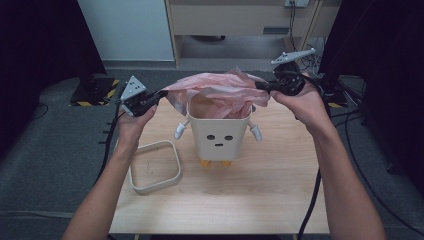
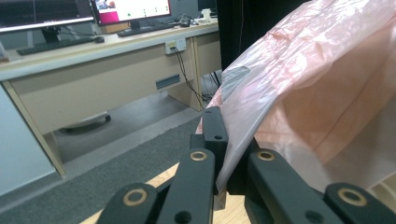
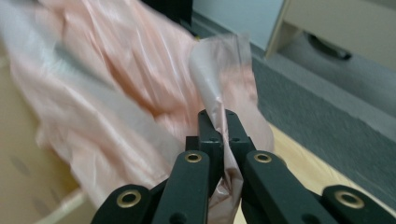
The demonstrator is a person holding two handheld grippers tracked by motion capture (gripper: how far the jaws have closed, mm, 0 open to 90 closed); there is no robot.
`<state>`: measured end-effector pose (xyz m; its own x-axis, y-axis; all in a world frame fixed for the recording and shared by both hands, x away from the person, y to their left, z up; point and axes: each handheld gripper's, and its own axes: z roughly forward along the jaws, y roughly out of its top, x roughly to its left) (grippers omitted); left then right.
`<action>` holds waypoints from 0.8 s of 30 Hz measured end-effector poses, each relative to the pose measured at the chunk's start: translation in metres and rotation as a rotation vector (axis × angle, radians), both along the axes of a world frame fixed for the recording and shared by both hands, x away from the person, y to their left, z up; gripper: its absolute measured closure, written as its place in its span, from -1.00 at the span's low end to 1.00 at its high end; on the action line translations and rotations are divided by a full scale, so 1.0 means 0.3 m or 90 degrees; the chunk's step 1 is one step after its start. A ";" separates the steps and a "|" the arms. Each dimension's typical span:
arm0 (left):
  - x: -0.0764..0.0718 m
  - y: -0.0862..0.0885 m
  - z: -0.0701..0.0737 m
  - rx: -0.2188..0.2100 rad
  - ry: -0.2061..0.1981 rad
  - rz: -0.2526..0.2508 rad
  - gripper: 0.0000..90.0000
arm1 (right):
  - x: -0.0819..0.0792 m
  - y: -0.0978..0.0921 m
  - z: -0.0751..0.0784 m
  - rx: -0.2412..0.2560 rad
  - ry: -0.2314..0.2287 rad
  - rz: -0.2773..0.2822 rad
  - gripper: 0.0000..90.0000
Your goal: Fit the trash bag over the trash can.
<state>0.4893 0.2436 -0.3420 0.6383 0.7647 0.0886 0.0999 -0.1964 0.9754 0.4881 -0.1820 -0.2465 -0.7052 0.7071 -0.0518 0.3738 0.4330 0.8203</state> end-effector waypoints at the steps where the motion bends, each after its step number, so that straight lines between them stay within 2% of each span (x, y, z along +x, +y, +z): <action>1: 0.000 0.000 0.000 0.000 0.000 0.000 0.99 | 0.000 0.000 0.000 0.000 0.000 0.000 0.99; 2: 0.005 -0.003 -0.007 0.002 0.002 0.000 0.99 | -0.007 -0.007 -0.018 -0.012 0.009 -0.007 1.00; 10: 0.022 -0.006 -0.021 0.004 0.010 0.002 0.99 | -0.025 -0.042 -0.085 -0.022 0.034 -0.019 1.00; 20: 0.030 -0.012 -0.036 0.012 0.022 -0.001 0.99 | -0.027 -0.040 -0.157 -0.011 0.051 -0.010 1.00; 24: 0.028 -0.016 -0.034 0.007 0.020 -0.001 0.99 | -0.030 -0.038 -0.166 -0.007 0.056 -0.011 1.00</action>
<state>0.4976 0.2389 -0.3523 0.6423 0.7625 0.0771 0.1306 -0.2080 0.9694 0.4790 -0.1935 -0.2963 -0.6956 0.7184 0.0012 0.4510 0.4353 0.7792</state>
